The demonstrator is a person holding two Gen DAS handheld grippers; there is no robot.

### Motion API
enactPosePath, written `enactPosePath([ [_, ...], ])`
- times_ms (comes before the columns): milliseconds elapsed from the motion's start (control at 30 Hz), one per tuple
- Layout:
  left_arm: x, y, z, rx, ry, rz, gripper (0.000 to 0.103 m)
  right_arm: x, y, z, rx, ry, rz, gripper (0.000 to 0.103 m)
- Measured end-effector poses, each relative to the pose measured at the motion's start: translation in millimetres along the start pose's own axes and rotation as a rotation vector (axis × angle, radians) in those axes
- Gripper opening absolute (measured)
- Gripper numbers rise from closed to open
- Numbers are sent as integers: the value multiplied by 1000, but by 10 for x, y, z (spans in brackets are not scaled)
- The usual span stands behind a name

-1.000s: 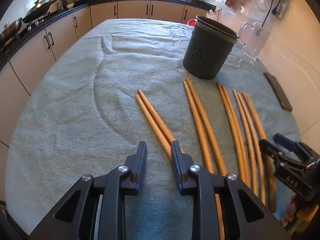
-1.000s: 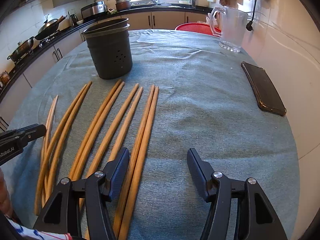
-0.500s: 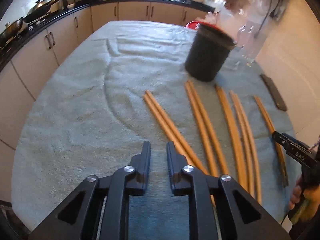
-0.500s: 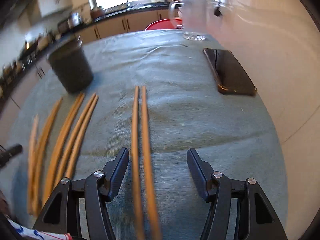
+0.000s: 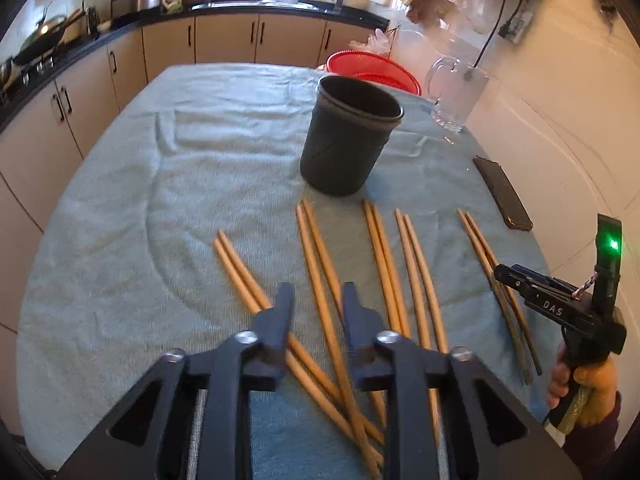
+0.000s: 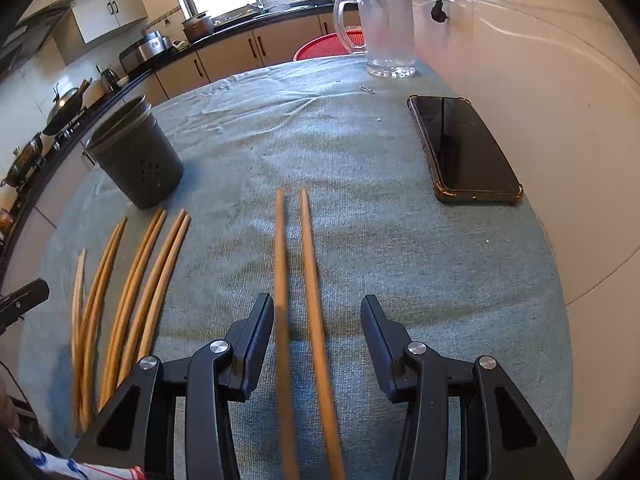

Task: Organize utensils
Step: 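Close the left tool on one chopstick while the right tool grasps another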

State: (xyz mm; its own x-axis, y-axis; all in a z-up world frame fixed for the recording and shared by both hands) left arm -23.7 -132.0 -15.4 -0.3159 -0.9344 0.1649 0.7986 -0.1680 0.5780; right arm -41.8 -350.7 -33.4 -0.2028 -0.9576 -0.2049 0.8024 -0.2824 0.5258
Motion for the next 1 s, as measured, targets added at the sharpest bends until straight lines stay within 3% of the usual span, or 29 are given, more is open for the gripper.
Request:
enactPosePath([
  [100, -32, 20, -97, -13, 23, 0, 36, 13, -13, -20, -11, -17, 22, 49],
  [233, -54, 41, -288, -64, -2, 11, 35, -20, -34, -32, -11, -34, 48, 49],
  [400, -38, 80, -492, -123, -2, 4, 19, -15, -44, -24, -26, -13, 40, 41],
  [500, -77, 61, -545, -143, 20, 4, 18, 25, -54, -23, -34, -13, 31, 41],
  [600, -46, 10, -593, -165, -4, 10, 18, 47, -63, -35, -37, -19, 28, 41],
  [733, -40, -30, -646, -186, 37, -19, 18, 36, -73, -32, -29, -30, 33, 41],
  [800, -26, -64, -676, -205, 37, -24, 11, 30, -78, -32, -27, -31, 33, 41],
  [1000, -57, -63, -696, -235, 56, -15, 11, 24, -89, -28, -37, -36, 43, 41],
])
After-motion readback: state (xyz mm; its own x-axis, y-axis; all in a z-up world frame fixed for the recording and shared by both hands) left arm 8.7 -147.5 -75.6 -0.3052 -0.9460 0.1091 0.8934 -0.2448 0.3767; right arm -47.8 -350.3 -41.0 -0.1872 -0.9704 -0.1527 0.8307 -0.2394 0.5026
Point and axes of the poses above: each gripper's, at about its wrist camera, not at the fingertips, and z roughly against the way its jaws point, x to its right, y to its top, the point moved 10 cm from there along -z, roughly the way its jaws point, and after that the axes turned 1 degree about -z, right-handed, at the moved point
